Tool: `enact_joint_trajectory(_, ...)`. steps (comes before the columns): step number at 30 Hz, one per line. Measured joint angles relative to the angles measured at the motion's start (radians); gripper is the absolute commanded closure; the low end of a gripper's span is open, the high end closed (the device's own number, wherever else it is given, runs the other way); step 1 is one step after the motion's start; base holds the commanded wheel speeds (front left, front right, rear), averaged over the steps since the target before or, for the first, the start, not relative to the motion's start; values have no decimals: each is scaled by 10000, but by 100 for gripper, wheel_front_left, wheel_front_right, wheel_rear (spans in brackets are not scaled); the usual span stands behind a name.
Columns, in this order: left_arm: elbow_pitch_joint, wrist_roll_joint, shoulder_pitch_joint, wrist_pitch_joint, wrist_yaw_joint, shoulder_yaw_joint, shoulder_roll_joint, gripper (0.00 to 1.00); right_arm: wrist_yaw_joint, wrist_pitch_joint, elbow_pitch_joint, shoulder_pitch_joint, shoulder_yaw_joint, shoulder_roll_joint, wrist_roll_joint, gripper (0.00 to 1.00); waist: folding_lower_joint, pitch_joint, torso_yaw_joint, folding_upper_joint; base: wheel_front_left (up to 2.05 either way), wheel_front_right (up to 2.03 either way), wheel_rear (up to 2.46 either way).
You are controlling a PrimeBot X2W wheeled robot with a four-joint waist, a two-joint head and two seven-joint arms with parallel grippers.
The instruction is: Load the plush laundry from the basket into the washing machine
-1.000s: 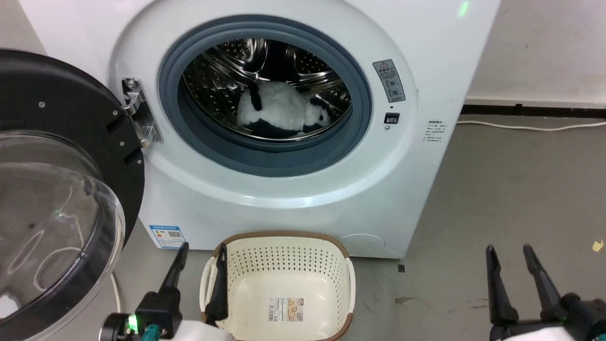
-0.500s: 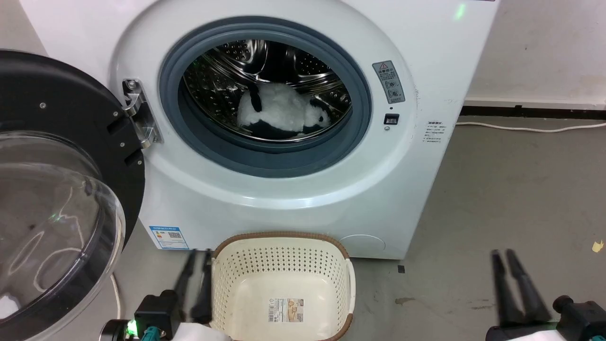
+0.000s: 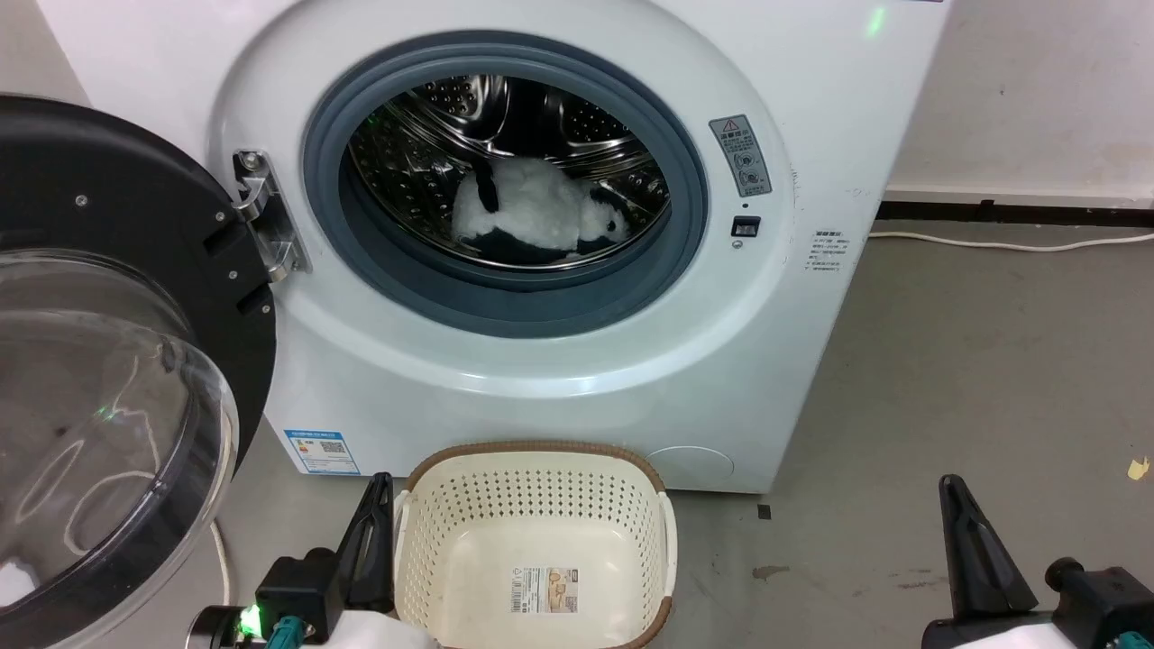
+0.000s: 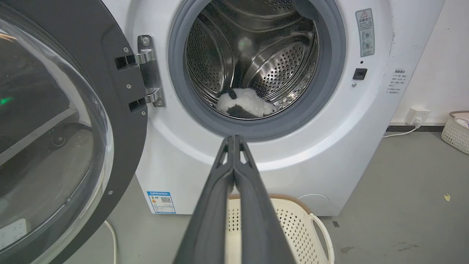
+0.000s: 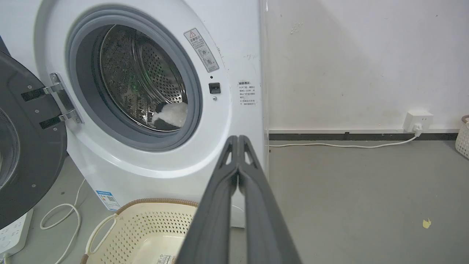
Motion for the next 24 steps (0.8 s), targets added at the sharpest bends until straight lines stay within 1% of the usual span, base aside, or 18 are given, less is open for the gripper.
enact_joint_trajectory(24, -245, 282, -4, 476, -2, 194, -12, 100, 0, 495, -23, -105, 100, 0, -284, 100, 0, 11, 23, 0, 0, 0, 0)
